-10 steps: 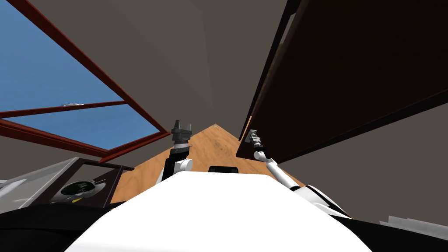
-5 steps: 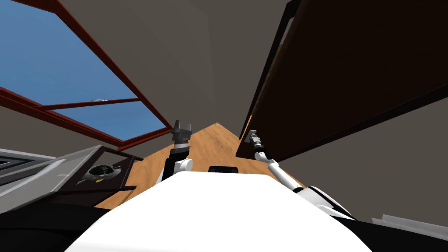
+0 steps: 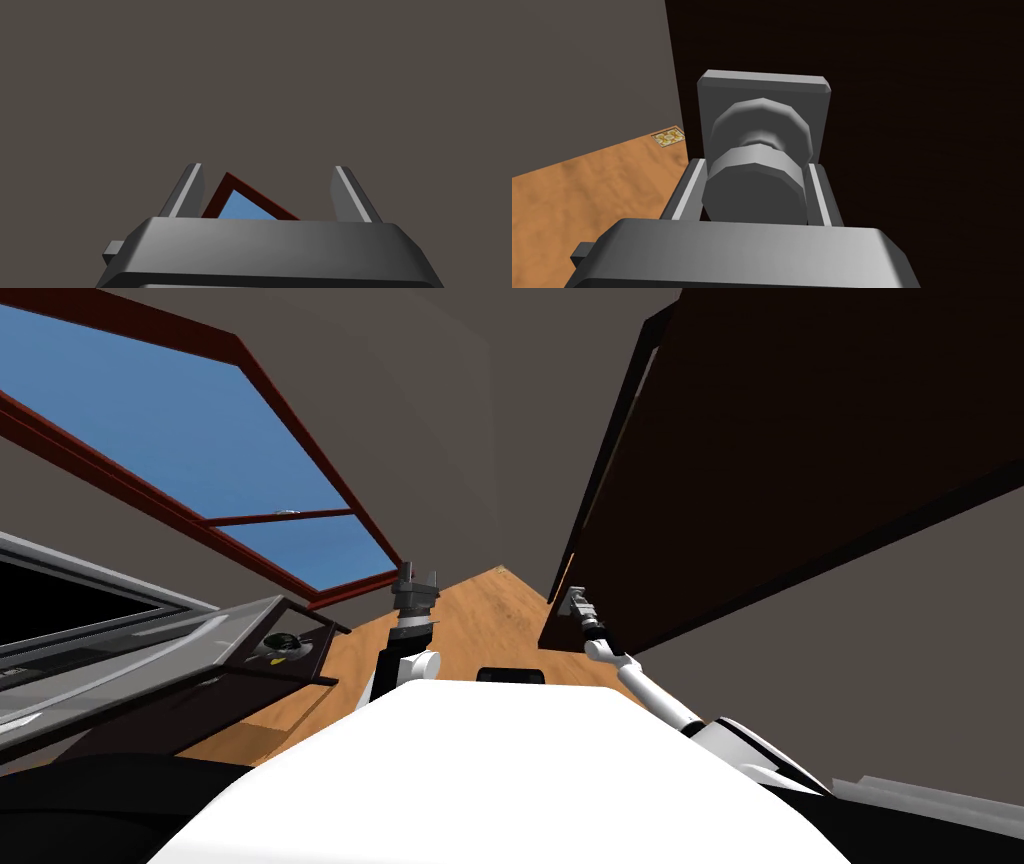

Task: Pull the door open

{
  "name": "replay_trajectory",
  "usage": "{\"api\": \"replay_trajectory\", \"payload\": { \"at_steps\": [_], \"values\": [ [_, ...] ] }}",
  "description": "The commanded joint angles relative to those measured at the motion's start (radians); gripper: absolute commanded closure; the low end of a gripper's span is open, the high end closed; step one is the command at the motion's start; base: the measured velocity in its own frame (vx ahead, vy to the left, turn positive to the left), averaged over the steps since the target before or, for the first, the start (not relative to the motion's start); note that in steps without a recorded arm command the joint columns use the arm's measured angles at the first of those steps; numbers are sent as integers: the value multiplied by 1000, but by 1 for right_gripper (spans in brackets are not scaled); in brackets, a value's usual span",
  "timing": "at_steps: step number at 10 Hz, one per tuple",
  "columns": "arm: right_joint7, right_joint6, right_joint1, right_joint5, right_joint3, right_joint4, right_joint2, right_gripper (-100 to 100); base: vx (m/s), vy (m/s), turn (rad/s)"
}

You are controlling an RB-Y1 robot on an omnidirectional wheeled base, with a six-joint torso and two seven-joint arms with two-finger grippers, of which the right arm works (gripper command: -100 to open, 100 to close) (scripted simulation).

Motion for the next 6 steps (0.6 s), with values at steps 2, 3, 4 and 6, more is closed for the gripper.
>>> {"api": "replay_trajectory", "payload": {
  "at_steps": [2, 3, 4, 6],
  "values": [
    [-7, -3, 1, 0, 9, -6, -8, 100, -150, -57, 59],
    [-22, -12, 8, 4, 27, -15, -23, 100, -96, -50, 92],
    [-27, -15, 10, 5, 32, -18, -28, 100, -162, -76, 108],
    [-48, -30, 18, 10, 54, -30, -51, 100, -193, -80, 98]
  ]
}}
